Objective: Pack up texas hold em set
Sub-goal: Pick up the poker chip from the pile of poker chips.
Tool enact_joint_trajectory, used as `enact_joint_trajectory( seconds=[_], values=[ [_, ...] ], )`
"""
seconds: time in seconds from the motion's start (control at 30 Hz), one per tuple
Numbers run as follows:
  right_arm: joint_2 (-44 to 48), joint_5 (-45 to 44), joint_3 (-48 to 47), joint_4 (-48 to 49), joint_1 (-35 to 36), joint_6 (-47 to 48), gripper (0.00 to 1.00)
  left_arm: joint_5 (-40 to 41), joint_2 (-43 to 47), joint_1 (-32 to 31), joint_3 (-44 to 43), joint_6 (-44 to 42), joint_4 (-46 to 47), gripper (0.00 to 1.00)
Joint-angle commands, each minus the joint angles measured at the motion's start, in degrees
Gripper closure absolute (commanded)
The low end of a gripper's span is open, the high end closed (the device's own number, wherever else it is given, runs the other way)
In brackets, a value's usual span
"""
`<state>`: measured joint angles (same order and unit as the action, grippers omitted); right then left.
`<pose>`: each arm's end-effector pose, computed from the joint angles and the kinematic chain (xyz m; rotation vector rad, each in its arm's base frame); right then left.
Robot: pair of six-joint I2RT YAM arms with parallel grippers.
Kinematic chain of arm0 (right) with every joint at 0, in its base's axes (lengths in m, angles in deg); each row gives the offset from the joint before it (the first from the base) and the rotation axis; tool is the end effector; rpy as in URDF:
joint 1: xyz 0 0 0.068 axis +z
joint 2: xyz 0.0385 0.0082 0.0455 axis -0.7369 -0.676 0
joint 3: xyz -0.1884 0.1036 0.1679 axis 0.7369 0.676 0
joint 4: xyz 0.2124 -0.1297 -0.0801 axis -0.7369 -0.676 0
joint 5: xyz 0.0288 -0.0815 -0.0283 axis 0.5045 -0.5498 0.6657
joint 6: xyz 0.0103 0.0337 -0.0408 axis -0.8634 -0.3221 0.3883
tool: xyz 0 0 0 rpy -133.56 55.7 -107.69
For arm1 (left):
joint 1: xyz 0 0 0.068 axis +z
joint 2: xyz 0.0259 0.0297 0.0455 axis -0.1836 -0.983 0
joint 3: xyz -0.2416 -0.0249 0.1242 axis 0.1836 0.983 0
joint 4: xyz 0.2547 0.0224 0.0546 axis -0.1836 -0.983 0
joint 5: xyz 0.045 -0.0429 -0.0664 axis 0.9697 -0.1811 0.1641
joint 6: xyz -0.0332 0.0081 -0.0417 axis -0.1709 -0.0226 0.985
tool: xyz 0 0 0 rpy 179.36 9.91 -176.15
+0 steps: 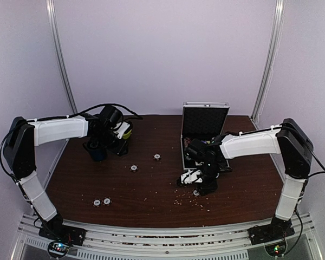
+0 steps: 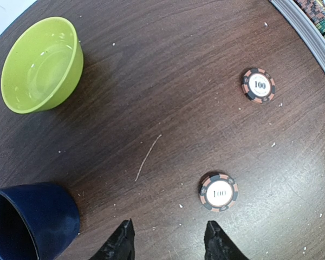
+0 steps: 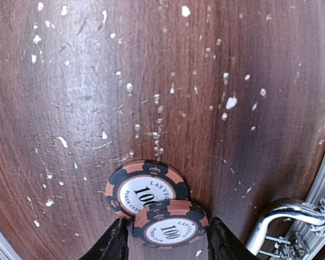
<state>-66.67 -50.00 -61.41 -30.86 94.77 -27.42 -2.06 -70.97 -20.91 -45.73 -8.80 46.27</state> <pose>0.2232 0.2499 0.1566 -2.1572 2.1434 0.2359 0.3099 -0.1892 0.2241 0.5854 2.5580 -0.2042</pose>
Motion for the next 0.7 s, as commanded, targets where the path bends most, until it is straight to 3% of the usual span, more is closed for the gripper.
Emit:
enact_joint_trajectory(
  seconds=[0.0, 0.2, 0.3, 0.67],
  values=[
    [-1.5, 1.5, 0.3, -0.6, -0.4, -0.3, 0.53, -1.0, -1.1, 0.5, -1.5, -0.8, 0.9, 0.56],
    [-2.8, 3.0, -1.4, -1.9, -0.5, -0.9, 0.74, -1.0, -1.1, 0.5, -1.5, -0.9, 0.9, 0.56],
    [-2.6, 2.9, -2.3, -2.7, -0.3, -1.5, 0.79, -1.0, -1.1, 0.5, -1.5, -0.8, 0.9, 0.56],
    [-1.6, 2.4, -4.7, -3.9, 2.4, -3.5, 0.81, -1.3, -1.2, 0.5, -1.5, -0.8, 0.7, 0.56]
  ],
)
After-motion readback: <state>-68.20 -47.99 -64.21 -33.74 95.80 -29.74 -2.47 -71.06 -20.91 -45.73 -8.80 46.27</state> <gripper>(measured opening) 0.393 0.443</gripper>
